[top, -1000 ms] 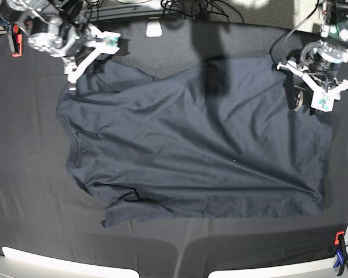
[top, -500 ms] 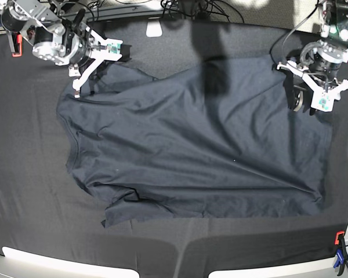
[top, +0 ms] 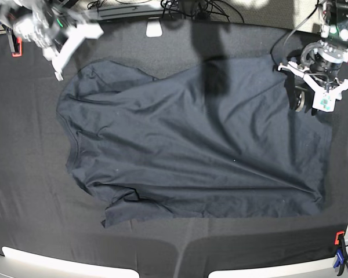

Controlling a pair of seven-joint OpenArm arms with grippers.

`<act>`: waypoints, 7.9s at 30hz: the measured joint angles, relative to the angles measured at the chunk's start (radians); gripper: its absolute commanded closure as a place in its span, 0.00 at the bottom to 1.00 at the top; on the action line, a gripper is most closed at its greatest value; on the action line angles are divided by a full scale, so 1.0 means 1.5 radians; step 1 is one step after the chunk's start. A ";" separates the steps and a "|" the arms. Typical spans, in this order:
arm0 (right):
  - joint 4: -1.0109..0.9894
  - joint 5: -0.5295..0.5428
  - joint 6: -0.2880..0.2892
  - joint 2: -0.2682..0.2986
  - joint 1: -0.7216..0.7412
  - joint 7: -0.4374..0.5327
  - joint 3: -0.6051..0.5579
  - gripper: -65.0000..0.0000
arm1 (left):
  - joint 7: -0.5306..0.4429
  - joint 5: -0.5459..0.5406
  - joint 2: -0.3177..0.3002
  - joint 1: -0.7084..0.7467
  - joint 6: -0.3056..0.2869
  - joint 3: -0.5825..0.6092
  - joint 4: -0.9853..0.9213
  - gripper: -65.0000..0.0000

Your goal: Layout the t-shirt on the table in an organized manner, then fold the t-shirt properly

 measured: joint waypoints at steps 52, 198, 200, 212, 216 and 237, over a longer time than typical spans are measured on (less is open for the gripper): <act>-0.164 0.087 -0.067 -0.247 0.167 0.153 0.002 0.75 | -0.009 0.000 0.002 0.002 0.001 0.000 0.000 0.65; 0.059 0.009 -0.152 -0.057 -0.078 -0.023 0.003 1.00 | -0.150 0.208 -0.225 0.166 -0.339 -0.017 -0.030 0.79; 0.059 0.009 -0.152 -0.057 -0.078 -0.022 0.003 1.00 | -0.150 0.208 -0.225 0.168 -0.341 -0.017 -0.030 0.79; 0.059 0.009 -0.152 -0.057 -0.078 -0.023 0.003 1.00 | -0.150 0.211 -0.225 0.199 -0.341 -0.017 -0.030 0.75; 0.059 0.009 -0.152 -0.057 -0.078 -0.023 0.003 1.00 | -0.150 0.211 -0.225 0.199 -0.341 -0.017 -0.030 0.66; 0.059 -0.004 -0.176 -0.066 -0.078 -0.030 0.007 1.00 | -0.147 0.317 -0.209 0.197 -0.342 -0.017 -0.036 0.64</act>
